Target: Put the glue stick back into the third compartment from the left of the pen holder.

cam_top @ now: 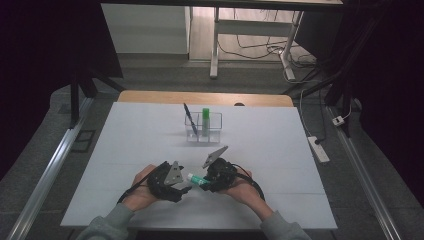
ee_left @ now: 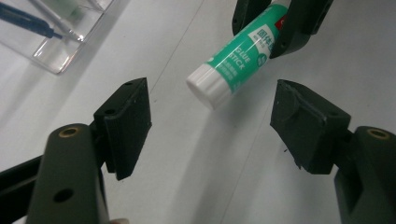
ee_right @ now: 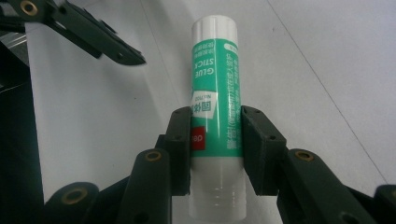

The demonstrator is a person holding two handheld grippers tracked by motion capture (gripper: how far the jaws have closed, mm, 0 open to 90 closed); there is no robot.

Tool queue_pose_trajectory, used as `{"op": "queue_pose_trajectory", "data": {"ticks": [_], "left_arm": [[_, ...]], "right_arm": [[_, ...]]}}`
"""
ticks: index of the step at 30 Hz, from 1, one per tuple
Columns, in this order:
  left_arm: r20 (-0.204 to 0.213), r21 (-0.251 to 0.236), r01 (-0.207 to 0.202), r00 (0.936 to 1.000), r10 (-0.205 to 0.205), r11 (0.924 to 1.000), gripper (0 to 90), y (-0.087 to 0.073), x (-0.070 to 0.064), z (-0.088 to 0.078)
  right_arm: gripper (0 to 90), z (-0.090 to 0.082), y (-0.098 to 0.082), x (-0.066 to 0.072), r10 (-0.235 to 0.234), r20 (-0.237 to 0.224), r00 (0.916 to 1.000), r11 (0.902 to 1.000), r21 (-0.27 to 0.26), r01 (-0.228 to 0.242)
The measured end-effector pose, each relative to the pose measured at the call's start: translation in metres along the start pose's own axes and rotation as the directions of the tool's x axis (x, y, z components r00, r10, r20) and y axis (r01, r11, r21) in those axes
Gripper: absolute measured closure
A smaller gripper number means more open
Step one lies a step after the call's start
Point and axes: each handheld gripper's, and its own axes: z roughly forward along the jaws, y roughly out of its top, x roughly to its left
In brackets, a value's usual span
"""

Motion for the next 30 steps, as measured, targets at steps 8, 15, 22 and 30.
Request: {"op": "queue_pose_trajectory", "data": {"ticks": [8, 15, 22, 30], "left_arm": [[0.013, 0.016, -0.068, 0.9976, 0.068, 0.9976, 30.8, 0.008, -0.004, 0.011], [0.034, 0.027, -0.148, 0.9886, 0.147, 0.9886, 39.8, 0.012, -0.012, 0.017], [0.043, 0.028, -0.188, 0.9815, 0.186, 0.9818, 52.3, 0.011, -0.015, 0.018], [0.046, 0.020, -0.197, 0.9796, 0.196, 0.9802, 60.6, 0.011, -0.016, 0.019]], "right_arm": [[64.5, 0.001, 0.001, 0.000, -0.004, -0.013, 0.9999, 1.0000, 0.007, 0.004], [64.5, 0.001, 0.003, 0.000, -0.012, -0.046, 0.9989, 0.9999, 0.006, 0.012], [64.5, -0.001, 0.003, 0.000, 0.003, -0.073, 0.9974, 1.0000, -0.002, -0.003], [64.8, -0.002, 0.000, -0.006, 0.031, -0.093, 0.9952, 0.9994, -0.010, -0.032]]}}
